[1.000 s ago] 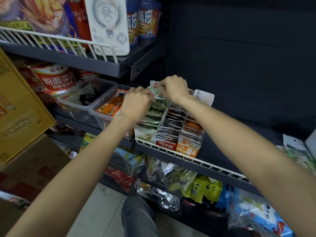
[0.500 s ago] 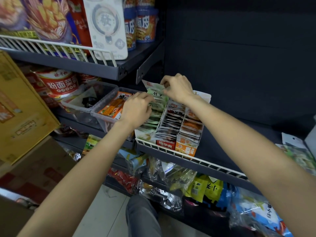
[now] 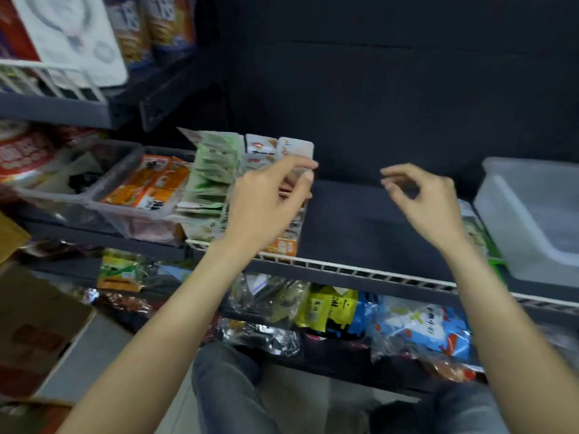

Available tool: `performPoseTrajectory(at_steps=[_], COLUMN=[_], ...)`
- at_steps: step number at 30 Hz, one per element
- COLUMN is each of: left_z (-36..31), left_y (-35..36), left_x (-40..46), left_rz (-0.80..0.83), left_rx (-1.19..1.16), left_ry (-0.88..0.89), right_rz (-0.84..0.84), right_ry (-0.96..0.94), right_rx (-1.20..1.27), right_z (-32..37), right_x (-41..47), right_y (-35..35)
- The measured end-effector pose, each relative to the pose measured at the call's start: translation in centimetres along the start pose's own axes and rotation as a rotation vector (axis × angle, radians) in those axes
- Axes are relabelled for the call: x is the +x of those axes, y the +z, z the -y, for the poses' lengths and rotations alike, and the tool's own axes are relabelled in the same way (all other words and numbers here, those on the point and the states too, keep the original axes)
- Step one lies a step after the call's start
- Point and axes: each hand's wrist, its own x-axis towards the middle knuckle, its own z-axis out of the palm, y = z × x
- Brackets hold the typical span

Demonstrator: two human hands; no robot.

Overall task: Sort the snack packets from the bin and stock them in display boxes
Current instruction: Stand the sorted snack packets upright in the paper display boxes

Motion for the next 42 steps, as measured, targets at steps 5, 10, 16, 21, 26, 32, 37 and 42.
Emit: performPoseTrajectory(at_steps=[5, 10, 16, 21, 26, 32, 37, 42], left_z=[-4.6, -4.0, -3.1, -1.7, -3.1, -1.9, 1.9, 1.6], left_y=[11.2, 22.0, 25.7, 25.4, 26.5, 26.7, 23.5, 23.3], left_x=[0.1, -1.4, -2.3, -2.8, -2.1, -0.4, 0.9, 1.3], left_rz=[0.306, 0.698, 0.733, 0.711, 0.764, 0.894, 0.957, 0.855], left_rx=[-0.178, -0.025, 0.041, 0.107, 0.268, 0.209, 0.242, 0.389], left_ry=[-0.036, -0.28, -0.419, -0.453, -0.409, -0.417, -0.401, -0.387], right_rz=[0.131, 0.453, 0.563, 0.612, 0.591, 0.532, 0.546, 0.292], right_ry=[0.427, 0.793, 0.511, 0.426, 0.546, 0.54, 0.379, 0.329], right_rx=[-0.288, -0.556, -0.518, -0.508, -0.66, -0.57, -0.755, -0.67], right_z=[-11.6, -15.1, -12.3, -11.9, -13.2, -14.5, -15.4, -15.8], right_x=[-4.0, -5.9, -5.2, -3.3, -0.8, -0.3, -2.8, -3.5], right_y=[-3.0, -2.2, 0.0, 0.2, 1.4, 0.1, -2.0, -2.9])
